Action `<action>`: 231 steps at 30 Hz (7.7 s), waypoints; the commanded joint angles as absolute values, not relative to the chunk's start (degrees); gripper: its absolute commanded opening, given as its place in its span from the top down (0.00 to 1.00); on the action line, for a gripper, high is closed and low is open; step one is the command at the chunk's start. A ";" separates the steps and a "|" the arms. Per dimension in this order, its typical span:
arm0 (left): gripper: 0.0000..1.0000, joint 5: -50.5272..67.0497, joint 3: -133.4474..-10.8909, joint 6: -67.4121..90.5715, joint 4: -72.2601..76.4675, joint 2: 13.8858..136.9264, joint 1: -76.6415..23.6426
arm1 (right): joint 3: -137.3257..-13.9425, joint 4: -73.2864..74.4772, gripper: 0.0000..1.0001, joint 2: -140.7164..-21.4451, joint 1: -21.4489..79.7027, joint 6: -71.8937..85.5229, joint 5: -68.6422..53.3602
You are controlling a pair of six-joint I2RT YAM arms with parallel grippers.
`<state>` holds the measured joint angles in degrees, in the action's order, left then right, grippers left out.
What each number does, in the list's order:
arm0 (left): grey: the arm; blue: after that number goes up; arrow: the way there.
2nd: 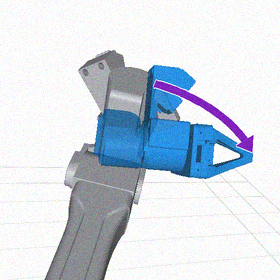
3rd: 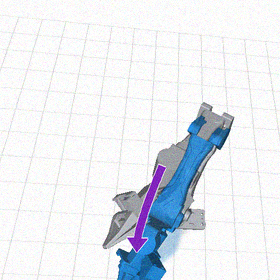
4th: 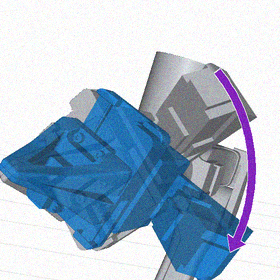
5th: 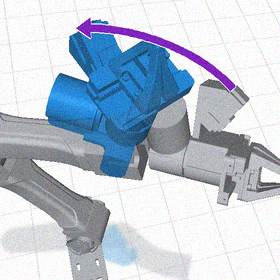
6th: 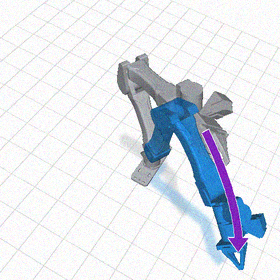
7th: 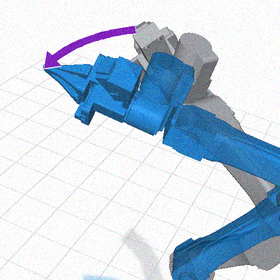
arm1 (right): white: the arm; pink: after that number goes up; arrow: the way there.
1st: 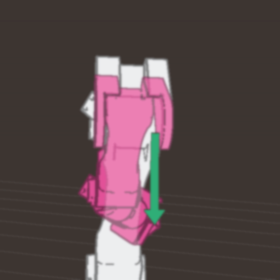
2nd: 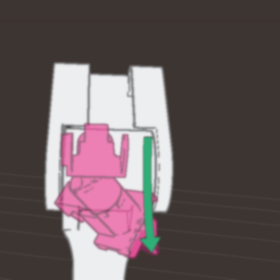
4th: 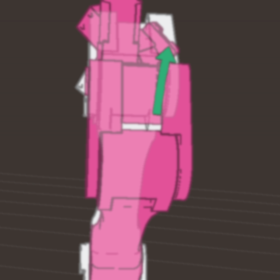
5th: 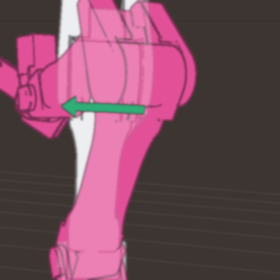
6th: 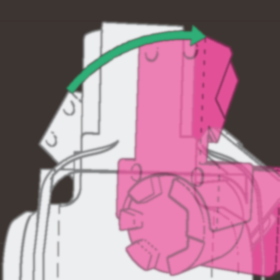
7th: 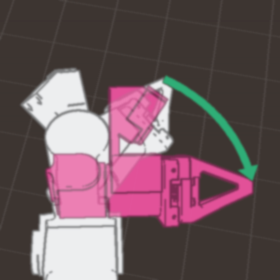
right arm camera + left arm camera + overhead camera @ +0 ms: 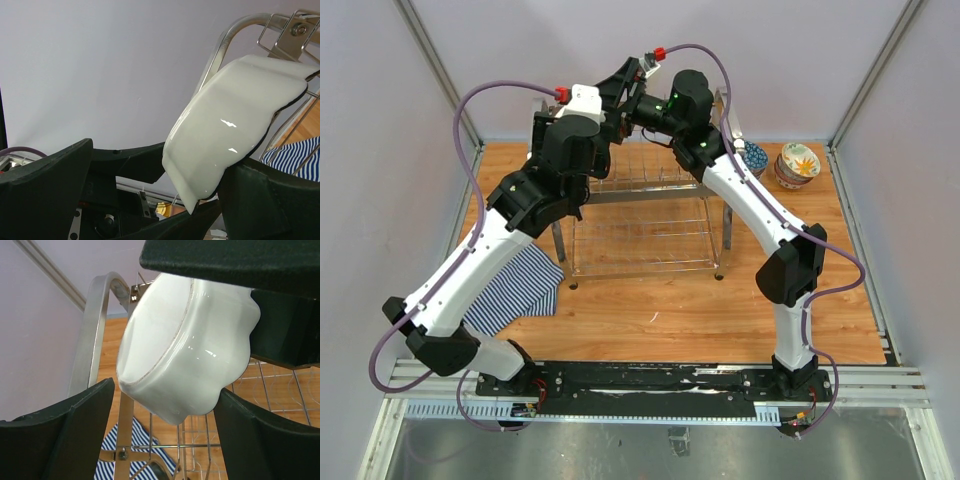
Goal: Unload the bowls from the dish rack
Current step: Pick up the bowl from the dish rack, then place the bowl at the center of the board.
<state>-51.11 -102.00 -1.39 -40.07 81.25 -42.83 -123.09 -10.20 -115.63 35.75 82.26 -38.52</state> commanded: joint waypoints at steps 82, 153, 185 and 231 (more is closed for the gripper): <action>0.16 -52.56 -113.85 17.15 -51.66 78.08 -34.59 | -122.01 -15.92 0.52 -115.31 36.16 86.27 -39.39; 0.16 -51.54 -112.44 16.08 -50.52 77.48 -32.52 | -120.62 -20.73 0.99 -117.54 36.65 91.42 -39.83; 0.16 -52.78 -108.75 16.49 -43.34 70.40 -32.46 | -127.68 -35.94 0.99 -117.37 33.15 91.71 -35.50; 0.16 -42.25 -102.40 20.77 -40.53 65.01 -32.52 | -102.77 2.22 0.99 -71.30 4.62 47.82 -22.42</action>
